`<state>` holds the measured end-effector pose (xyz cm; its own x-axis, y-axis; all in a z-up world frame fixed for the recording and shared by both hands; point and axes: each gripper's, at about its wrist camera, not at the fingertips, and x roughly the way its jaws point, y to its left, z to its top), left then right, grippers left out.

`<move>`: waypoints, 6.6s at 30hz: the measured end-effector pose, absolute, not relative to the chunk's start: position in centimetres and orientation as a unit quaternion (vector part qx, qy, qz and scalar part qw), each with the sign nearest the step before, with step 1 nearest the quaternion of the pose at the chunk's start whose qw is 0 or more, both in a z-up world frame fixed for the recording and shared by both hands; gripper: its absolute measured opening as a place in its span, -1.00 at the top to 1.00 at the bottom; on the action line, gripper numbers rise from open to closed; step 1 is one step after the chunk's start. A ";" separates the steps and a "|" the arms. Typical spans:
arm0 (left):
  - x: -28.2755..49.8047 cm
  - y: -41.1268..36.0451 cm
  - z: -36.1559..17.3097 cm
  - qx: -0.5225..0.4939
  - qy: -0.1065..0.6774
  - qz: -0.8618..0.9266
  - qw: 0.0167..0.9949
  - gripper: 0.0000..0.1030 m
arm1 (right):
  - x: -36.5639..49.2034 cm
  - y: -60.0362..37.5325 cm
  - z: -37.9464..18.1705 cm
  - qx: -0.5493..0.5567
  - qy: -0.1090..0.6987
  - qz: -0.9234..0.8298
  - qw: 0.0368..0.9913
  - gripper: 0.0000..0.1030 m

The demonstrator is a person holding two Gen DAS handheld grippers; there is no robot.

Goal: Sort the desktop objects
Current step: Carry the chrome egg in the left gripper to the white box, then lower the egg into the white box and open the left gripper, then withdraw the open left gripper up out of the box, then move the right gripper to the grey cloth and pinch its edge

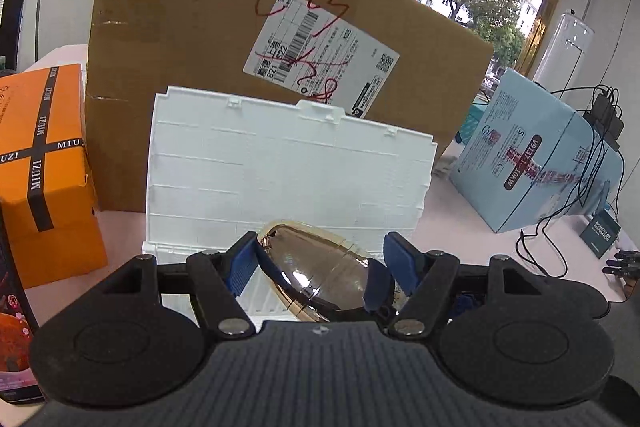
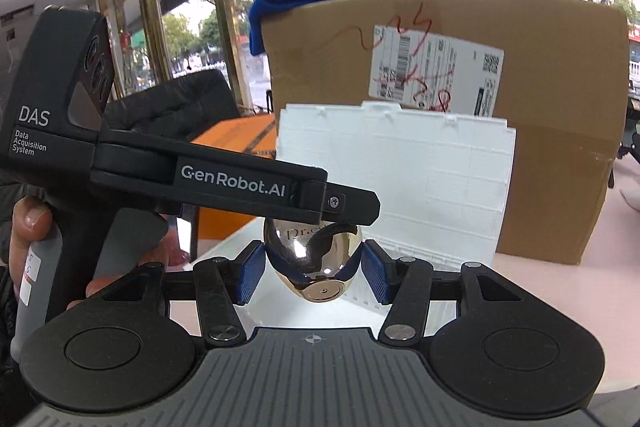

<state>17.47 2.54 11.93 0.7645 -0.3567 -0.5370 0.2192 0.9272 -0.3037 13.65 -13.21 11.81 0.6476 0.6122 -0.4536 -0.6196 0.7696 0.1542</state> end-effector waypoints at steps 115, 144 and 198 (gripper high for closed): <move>17.2 2.4 12.2 -0.110 0.277 -0.121 0.947 -1.00 | 15.4 -15.4 9.4 0.076 0.175 0.293 0.937 -1.00; 12.6 -0.8 10.0 -0.103 0.094 -0.047 0.989 -1.00 | 10.9 -14.7 7.6 0.012 -0.003 0.083 0.996 -1.00; 10.6 -20.1 3.9 -0.041 0.218 -0.356 0.908 -0.99 | 2.8 -45.0 1.9 0.382 0.192 0.037 0.903 -0.89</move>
<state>10.62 -20.10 3.91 0.6511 -0.6642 -0.3673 0.6286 0.7431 -0.2293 2.78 -44.97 1.91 0.9236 0.2141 -0.3181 0.0789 0.7058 0.7040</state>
